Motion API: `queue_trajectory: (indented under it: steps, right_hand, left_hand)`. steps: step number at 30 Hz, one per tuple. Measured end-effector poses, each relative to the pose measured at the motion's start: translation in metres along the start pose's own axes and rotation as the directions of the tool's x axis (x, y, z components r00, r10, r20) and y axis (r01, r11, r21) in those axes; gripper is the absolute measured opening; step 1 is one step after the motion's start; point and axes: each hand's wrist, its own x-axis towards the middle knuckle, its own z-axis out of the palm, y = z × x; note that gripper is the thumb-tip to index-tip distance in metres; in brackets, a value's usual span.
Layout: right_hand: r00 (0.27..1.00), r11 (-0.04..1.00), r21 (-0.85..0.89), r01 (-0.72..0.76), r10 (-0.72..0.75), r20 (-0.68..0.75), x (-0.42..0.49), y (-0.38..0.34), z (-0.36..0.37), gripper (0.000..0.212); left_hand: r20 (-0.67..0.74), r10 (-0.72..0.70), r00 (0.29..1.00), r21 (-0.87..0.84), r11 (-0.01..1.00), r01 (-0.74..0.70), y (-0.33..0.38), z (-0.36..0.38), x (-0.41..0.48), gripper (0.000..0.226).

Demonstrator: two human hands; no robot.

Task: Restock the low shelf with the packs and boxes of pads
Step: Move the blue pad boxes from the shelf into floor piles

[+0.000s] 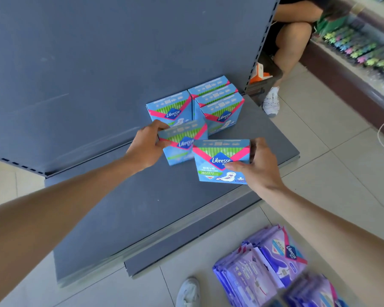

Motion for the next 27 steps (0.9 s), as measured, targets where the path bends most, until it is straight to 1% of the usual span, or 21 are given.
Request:
queue_trajectory:
  steps: [2, 4, 6, 8, 10, 12, 13, 14, 15, 17, 19, 21, 24, 27]
  right_hand:
    - [0.998, 0.999, 0.039, -0.031, 0.029, 0.055, -0.004, 0.001, -0.001, 0.051]
    - [0.993, 0.996, 0.077, -0.052, 0.044, 0.107, -0.008, 0.005, -0.003, 0.051]
    - [0.988, 0.987, 0.141, -0.072, 0.051, 0.146, -0.016, 0.007, -0.008, 0.046]
    - [0.984, 0.981, 0.174, -0.081, 0.051, 0.170, -0.026, 0.009, -0.016, 0.038]
    - [0.985, 0.974, 0.204, -0.101, 0.069, 0.158, -0.037, 0.011, -0.028, 0.034]
    - [0.985, 0.946, 0.284, -0.158, 0.132, 0.107, -0.047, 0.017, -0.046, 0.033]
    - [0.982, 0.926, 0.328, -0.189, 0.170, 0.085, -0.052, 0.022, -0.057, 0.032]
    - [0.976, 0.905, 0.364, -0.218, 0.204, 0.077, -0.058, 0.027, -0.070, 0.031]
    - [0.969, 0.884, 0.398, -0.246, 0.234, 0.079, -0.065, 0.031, -0.083, 0.030]
    - [0.954, 0.842, 0.453, -0.293, 0.290, 0.079, -0.081, 0.043, -0.111, 0.032]
    - [0.941, 0.819, 0.478, -0.318, 0.335, 0.053, -0.101, 0.059, -0.137, 0.034]
    - [0.928, 0.788, 0.521, -0.328, 0.372, 0.022, -0.126, 0.077, -0.162, 0.029]
    - [0.890, 0.713, 0.615, -0.336, 0.455, -0.042, -0.168, 0.109, -0.197, 0.031]
    - [0.845, 0.680, 0.657, -0.324, 0.520, -0.122, -0.213, 0.149, -0.230, 0.038]
  left_hand:
    - [0.134, -0.042, 0.990, -0.145, 0.987, 0.062, 0.006, -0.008, -0.006, 0.035]
    - [0.241, -0.029, 0.970, -0.237, 0.968, 0.088, 0.017, -0.012, -0.014, 0.028]
    - [0.321, -0.016, 0.947, -0.343, 0.930, 0.132, 0.033, -0.010, -0.021, 0.022]
    - [0.388, 0.007, 0.922, -0.424, 0.889, 0.172, 0.050, -0.002, -0.027, 0.020]
    - [0.418, 0.011, 0.908, -0.471, 0.858, 0.206, 0.068, 0.011, -0.031, 0.020]
    - [0.421, -0.008, 0.907, -0.499, 0.833, 0.239, 0.087, 0.029, -0.036, 0.022]
    - [0.427, -0.009, 0.904, -0.514, 0.820, 0.251, 0.097, 0.039, -0.040, 0.018]
    - [0.441, 0.000, 0.897, -0.540, 0.799, 0.265, 0.107, 0.050, -0.044, 0.014]
    - [0.459, 0.020, 0.888, -0.568, 0.775, 0.276, 0.118, 0.061, -0.051, 0.015]
    - [0.471, 0.074, 0.879, -0.631, 0.725, 0.277, 0.141, 0.087, -0.068, 0.033]
    - [0.462, 0.095, 0.882, -0.648, 0.715, 0.263, 0.165, 0.117, -0.089, 0.051]
    - [0.479, 0.105, 0.872, -0.622, 0.741, 0.252, 0.188, 0.148, -0.110, 0.059]
    - [0.556, 0.127, 0.822, -0.586, 0.761, 0.278, 0.222, 0.195, -0.142, 0.061]
    - [0.605, 0.154, 0.781, -0.558, 0.782, 0.277, 0.256, 0.243, -0.182, 0.060]
